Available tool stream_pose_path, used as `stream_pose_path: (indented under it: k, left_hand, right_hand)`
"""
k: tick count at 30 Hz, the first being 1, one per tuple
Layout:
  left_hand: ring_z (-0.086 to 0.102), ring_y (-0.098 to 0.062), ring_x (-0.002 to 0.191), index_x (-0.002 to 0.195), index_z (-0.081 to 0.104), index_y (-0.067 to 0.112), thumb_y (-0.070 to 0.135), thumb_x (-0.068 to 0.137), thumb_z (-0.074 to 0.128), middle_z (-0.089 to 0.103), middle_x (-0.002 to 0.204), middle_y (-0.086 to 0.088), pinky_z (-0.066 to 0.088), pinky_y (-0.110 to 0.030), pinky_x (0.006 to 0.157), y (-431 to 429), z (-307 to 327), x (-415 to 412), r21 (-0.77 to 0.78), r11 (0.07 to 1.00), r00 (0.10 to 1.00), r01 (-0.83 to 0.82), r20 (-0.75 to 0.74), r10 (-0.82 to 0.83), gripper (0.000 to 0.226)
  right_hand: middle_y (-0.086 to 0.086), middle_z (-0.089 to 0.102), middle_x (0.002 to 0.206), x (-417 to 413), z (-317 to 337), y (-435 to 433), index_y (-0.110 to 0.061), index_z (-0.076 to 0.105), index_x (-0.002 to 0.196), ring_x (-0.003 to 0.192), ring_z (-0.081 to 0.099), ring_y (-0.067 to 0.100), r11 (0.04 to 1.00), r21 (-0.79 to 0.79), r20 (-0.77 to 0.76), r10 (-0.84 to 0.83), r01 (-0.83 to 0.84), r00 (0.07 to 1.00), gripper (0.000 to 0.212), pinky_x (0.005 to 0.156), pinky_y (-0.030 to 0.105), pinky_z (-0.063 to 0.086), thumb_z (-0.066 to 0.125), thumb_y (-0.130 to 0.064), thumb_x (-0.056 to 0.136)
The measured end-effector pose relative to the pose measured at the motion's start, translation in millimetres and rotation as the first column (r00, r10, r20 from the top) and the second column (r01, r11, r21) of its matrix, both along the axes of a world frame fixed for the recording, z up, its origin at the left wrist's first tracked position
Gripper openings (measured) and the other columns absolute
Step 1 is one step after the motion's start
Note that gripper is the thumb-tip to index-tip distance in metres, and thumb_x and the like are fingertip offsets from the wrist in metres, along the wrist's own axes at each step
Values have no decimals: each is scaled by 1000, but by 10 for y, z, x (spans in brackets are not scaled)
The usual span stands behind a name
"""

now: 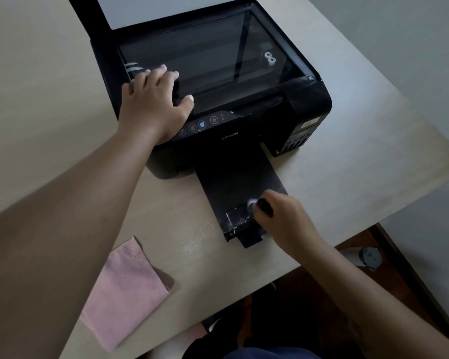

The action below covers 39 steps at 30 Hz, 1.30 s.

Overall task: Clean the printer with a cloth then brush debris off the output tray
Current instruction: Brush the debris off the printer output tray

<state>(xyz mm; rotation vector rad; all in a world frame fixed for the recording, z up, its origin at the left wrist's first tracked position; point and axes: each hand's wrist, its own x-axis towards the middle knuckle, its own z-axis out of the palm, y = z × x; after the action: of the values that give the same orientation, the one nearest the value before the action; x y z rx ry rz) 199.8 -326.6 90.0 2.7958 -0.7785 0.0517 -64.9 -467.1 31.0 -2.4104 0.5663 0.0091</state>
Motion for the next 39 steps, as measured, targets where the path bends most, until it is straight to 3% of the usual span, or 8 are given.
stream_pose_path:
  k: [4,8,14,23,26,28,30,39]
  left_hand:
    - [16,-22,147,148,33,27,58,91,33,24,161,1,12,-46,115,-11,9,-3,-3,1000,1000,4,3,-4,65]
    - [17,-22,146,147,34,27,58,90,33,25,161,1,13,-46,115,-4,-4,-3,-9,1000,1000,4,8,-4,65]
    - [17,-22,146,147,34,27,58,90,33,25,160,1,13,-46,114,-4,2,6,-10,1000,1000,2,11,-2,65]
    - [19,-22,145,147,34,26,58,90,33,26,160,0,14,-46,114,-7,-15,9,-4,1000,1000,0,15,0,65]
    - [19,-22,146,147,34,26,58,91,33,26,160,0,13,-46,114,-6,-12,8,-5,1000,1000,0,16,0,65]
    - [19,-22,145,147,34,26,58,90,34,26,160,1,13,-45,113,-12,-11,6,-4,1000,1000,2,15,-2,65]
    - [19,-22,145,147,35,26,58,90,34,26,160,1,14,-45,113,-7,-11,11,-7,1000,1000,-1,19,1,65]
    - [19,-22,145,147,34,26,57,90,34,26,160,1,13,-45,114,8,-17,1,-10,1000,1000,-1,13,2,65]
  right_hand:
    - [3,50,58,61,24,-50,-12,49,67,49,41,14,974,160,42,-168,159,985,30,43,19,33,62,-21,93]
    - [3,57,62,94,-10,68,-10,54,71,54,51,17,986,163,-72,-15,27,997,28,52,33,45,64,-26,92]
    - [-8,55,60,81,-39,196,-17,54,71,47,49,4,987,135,-9,90,-88,996,27,46,17,41,67,-28,92]
    - [-3,53,58,69,48,228,-9,55,73,46,45,5,982,151,62,-124,114,990,26,44,15,39,64,-24,93]
    - [-1,62,67,82,83,307,-10,61,79,55,55,9,971,229,-102,101,-76,990,22,51,15,45,63,-28,92]
    - [0,62,67,70,96,295,-8,61,80,56,55,11,967,253,-58,9,6,998,25,52,18,45,61,-30,91]
    - [-4,56,61,50,66,261,-13,55,74,50,50,8,985,128,35,-119,114,992,26,47,16,39,59,-30,93]
    - [-7,59,66,-10,-31,310,-21,60,76,75,55,20,978,-197,-3,68,-68,998,33,75,33,23,51,-48,91]
